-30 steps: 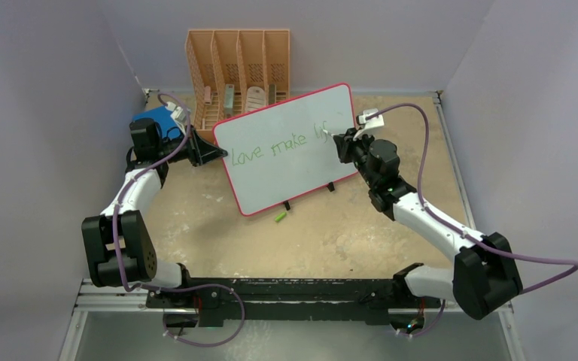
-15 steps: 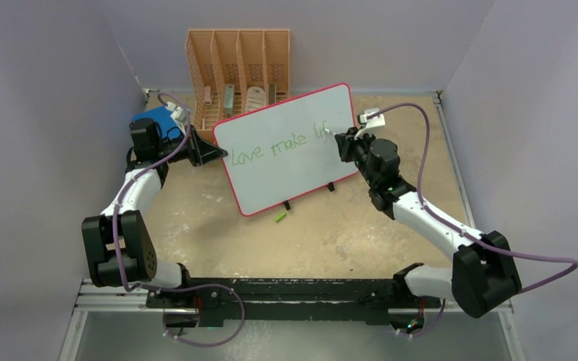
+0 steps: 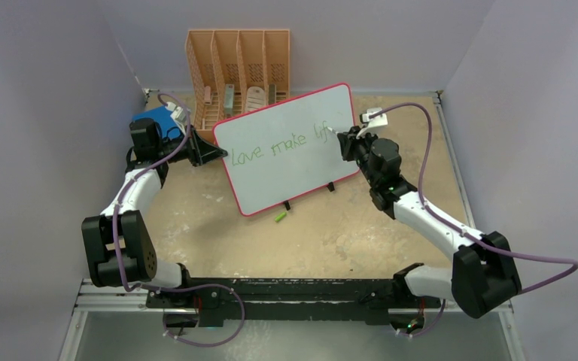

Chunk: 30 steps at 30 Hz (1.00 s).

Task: Write a sentence on the whiteboard

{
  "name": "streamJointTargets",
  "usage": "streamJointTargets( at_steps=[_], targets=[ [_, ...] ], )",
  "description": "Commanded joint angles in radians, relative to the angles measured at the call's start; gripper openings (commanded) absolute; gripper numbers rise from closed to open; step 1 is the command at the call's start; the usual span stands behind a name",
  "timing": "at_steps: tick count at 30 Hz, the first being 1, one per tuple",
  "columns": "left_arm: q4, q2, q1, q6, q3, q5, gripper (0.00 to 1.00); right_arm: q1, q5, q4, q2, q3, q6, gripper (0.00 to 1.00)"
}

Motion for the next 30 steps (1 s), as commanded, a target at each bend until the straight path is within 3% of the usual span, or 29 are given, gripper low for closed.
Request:
streamJointTargets(
  at_steps=[1, 30],
  targets=[
    [0.059, -0.038, 0.009, 0.045, 0.022, 0.004, 0.00, -0.006, -0.005, 0.027, -0.050, 0.028, 0.010, 0.00],
    [0.058, -0.041, 0.009, 0.044, 0.022, 0.004, 0.00, -0.019, -0.010, 0.005, -0.039, 0.000, 0.021, 0.00]
  ],
)
